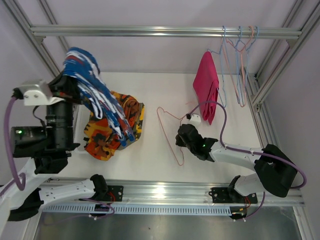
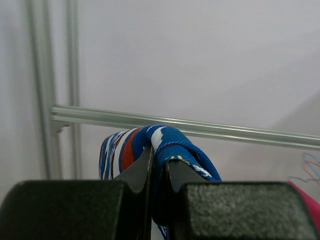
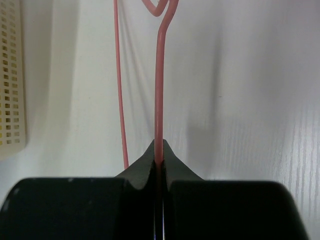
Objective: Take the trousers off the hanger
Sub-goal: Place the trousers in the bin.
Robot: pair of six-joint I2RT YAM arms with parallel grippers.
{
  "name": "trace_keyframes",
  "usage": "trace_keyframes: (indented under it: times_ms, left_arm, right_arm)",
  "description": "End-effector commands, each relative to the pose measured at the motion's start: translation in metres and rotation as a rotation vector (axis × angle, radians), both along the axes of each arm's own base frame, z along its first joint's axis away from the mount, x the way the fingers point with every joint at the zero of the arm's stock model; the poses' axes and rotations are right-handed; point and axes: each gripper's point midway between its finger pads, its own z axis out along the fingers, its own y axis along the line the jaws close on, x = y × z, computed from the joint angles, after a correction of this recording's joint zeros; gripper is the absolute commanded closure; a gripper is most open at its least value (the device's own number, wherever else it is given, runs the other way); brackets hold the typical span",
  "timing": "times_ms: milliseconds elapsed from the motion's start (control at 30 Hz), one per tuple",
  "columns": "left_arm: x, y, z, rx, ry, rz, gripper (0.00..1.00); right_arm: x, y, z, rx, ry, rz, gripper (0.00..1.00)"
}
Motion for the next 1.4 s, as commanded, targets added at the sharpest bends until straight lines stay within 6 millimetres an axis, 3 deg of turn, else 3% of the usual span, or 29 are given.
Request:
trace_keyframes:
  times_ms: [0, 133, 367, 533, 667, 933, 1033, 1067, 1100, 1133, 1167, 1267, 1300, 1367]
  left_arm:
    - [-0.021, 0.058, 0.029, -0.098, -0.081, 0.122, 0.99]
    - [-0.012, 0.07, 0.003, -0.079, -0.018, 0.229, 0.99]
    - [0.009, 0.073, -0.062, -0.07, 0.127, 0.276, 0.99]
    - [0.031, 0.066, -0.121, -0.039, 0.268, 0.327, 0.99]
    - [0.05, 0.048, -0.167, -0.051, 0.363, 0.289, 0.99]
    - [0.082, 0.023, -0.194, -0.028, 0.452, 0.273, 1.0]
    - [0.089, 0.016, -0.219, -0.026, 0.531, 0.272, 0.97]
    - [0.089, 0.015, -0.235, -0.002, 0.575, 0.28, 0.92]
    - [0.09, 0.013, -0.247, 0.007, 0.605, 0.276, 0.7]
    - [0.092, 0.01, -0.258, -0.012, 0.634, 0.273, 0.58]
    - [0.093, 0.007, -0.269, -0.008, 0.664, 0.264, 0.37]
    - [0.092, -0.001, -0.306, -0.004, 0.768, 0.242, 0.12]
    - [0.089, -0.003, -0.315, 0.0, 0.8, 0.235, 0.08]
    - [0.084, -0.006, -0.314, -0.037, 0.807, 0.199, 0.02]
  right_arm:
    - [0.008, 0.003, 0.009, 0.041, -0.039, -0.006, 1.0]
    - [0.005, 0.0, 0.002, 0.044, -0.025, -0.003, 1.0]
    - [0.004, -0.01, -0.008, 0.035, -0.011, -0.003, 1.0]
    - [0.0, -0.021, -0.02, 0.042, 0.003, -0.013, 1.0]
    - [-0.003, -0.025, -0.024, 0.059, 0.009, -0.014, 1.0]
    - [-0.007, -0.041, -0.024, 0.061, 0.004, -0.025, 1.0]
    - [-0.008, -0.048, -0.026, 0.067, 0.009, -0.029, 1.0]
    - [-0.008, -0.05, -0.024, 0.071, 0.005, -0.03, 1.0]
    - [-0.008, -0.053, -0.026, 0.069, 0.01, -0.035, 1.0]
    - [-0.009, -0.053, -0.026, 0.075, 0.013, -0.032, 1.0]
    - [-0.009, -0.054, -0.026, 0.08, 0.011, -0.034, 1.0]
    - [-0.011, -0.055, -0.025, 0.085, 0.016, -0.028, 1.0]
    - [-0.011, -0.054, -0.023, 0.091, 0.015, -0.027, 1.0]
    - [-0.013, -0.054, -0.024, 0.089, 0.019, -0.019, 1.0]
